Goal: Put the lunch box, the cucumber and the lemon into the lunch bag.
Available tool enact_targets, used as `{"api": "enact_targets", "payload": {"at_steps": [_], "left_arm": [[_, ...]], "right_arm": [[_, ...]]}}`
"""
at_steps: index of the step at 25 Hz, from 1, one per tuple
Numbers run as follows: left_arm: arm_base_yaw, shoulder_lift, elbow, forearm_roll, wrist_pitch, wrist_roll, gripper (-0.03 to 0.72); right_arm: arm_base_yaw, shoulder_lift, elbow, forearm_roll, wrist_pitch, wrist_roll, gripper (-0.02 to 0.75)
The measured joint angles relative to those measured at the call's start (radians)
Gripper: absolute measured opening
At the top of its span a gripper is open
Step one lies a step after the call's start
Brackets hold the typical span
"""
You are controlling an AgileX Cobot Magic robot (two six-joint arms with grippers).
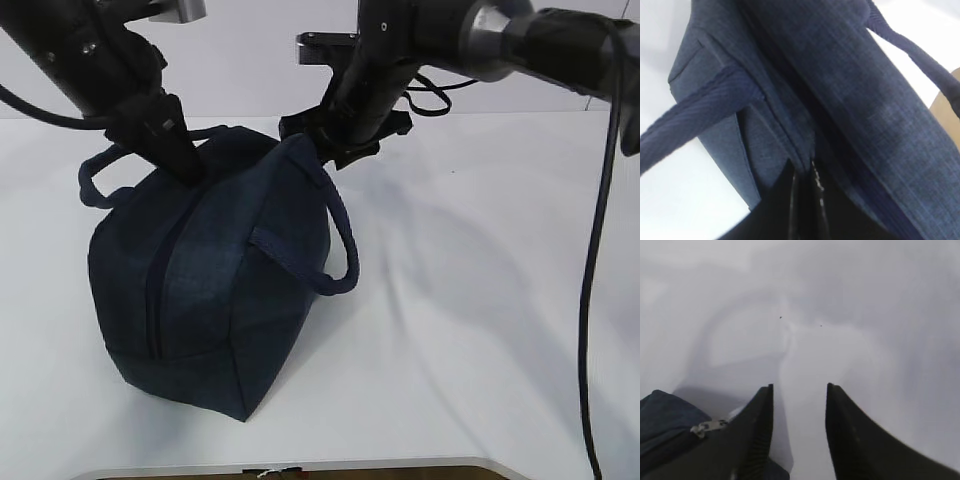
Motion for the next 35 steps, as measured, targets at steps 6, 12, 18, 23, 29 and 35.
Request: {"api": "enact_targets", "payload": {"at_steps": [6,12,18,23,29,35], "left_arm": [[0.0,-0.002,0.0,0.0,0.001,0.0,-0.015],[0.0,-0.002,0.0,0.0,0.006,0.0,-0.015],[0.0,-0.002,0.0,0.0,0.007,-0.006,-0.015],[0.0,-0.004,0.0,0.035,0.007,-0.122,-0.015],[0.0,-0.008,0.0,0.066,-0.001,-0.322,-0.015],[0.0,-0.008,0.0,0.071,-0.018,-0.4,0.01]], "right_arm": [[0.0,-0.025,0.0,0.007,0.006,0.0,0.359],[0.0,-0.075,-0.002,-0.032,0.027,0.0,0.365],[0.0,-0.123,-0.034,-0.066,0.099,-0.004,0.365],[0.0,-0.184,-0.046,-0.095,0.165,-0.048,0.365],[0.0,-0.246,-0.046,-0.124,0.321,-0.068,0.365],[0.0,-0.293,-0.046,-0.11,0.346,-0.091,0.365]]}}
